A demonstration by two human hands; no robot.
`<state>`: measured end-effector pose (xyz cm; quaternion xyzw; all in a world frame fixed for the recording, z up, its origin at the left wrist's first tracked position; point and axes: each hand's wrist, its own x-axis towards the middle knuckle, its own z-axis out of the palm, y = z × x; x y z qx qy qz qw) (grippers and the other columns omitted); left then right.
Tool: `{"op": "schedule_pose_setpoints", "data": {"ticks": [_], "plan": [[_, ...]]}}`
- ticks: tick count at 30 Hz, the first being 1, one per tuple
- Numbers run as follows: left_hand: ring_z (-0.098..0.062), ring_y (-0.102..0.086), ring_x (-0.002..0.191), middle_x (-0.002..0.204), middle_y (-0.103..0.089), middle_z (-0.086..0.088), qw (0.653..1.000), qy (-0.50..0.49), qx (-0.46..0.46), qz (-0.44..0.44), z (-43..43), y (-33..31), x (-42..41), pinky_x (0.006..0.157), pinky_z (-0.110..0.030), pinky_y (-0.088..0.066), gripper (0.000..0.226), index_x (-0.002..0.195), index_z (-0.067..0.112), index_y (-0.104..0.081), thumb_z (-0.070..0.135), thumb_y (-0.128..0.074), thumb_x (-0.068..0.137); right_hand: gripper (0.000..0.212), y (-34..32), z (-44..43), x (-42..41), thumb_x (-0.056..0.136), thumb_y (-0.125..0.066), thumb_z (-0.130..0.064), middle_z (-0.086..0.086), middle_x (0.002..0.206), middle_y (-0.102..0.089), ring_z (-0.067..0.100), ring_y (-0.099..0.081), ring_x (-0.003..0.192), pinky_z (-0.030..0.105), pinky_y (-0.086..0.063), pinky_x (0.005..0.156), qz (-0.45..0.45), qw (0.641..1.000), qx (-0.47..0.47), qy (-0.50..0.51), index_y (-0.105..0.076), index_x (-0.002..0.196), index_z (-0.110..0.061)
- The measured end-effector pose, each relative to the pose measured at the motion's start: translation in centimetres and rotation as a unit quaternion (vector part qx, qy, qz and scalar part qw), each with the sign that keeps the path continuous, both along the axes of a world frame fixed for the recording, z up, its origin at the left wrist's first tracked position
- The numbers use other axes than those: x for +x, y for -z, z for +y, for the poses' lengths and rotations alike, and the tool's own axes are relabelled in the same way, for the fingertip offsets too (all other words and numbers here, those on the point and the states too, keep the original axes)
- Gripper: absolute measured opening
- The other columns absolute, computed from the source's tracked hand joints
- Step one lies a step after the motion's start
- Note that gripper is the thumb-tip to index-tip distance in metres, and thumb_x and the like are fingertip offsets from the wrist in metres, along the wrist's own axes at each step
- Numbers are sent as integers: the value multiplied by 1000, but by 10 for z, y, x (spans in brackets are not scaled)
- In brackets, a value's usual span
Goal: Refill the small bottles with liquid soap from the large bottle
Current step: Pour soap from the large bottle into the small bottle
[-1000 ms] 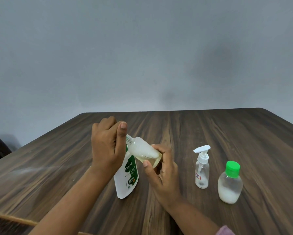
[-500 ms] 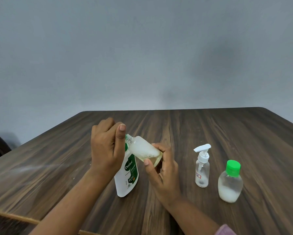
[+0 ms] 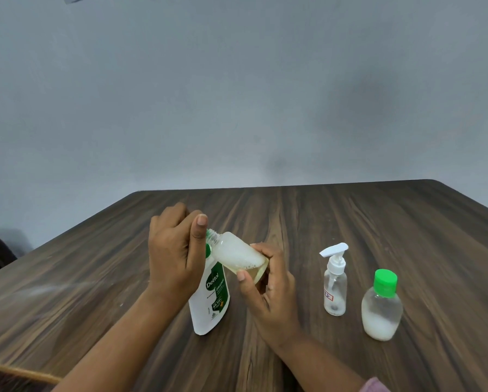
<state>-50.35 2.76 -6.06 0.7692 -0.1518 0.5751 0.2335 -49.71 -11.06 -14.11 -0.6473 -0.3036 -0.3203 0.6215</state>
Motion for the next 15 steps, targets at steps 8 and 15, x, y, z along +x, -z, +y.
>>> {"op": "schedule_pose_setpoints", "data": {"ticks": [8, 15], "plan": [[-15, -35, 58, 59, -38, 0, 999, -8, 29, 26, 6, -12, -1, 61, -27, -24, 60, 57, 6, -48, 40, -24, 100, 38, -1, 1, 1, 89, -49, -59, -18, 95, -57, 13, -62, 71, 41, -52, 51, -2, 1000, -12, 9, -42, 115, -32], [-14, -34, 58, 60, -37, 0, 1000, -9, 6, 14, 4, 0, -2, 62, -33, -26, 57, 57, 5, -48, 34, -26, 100, 39, -1, 1, -1, 89, -47, -60, -13, 95, -58, 10, -61, 69, 34, -52, 50, -2, 1000, -6, 10, -43, 114, -31]]}}
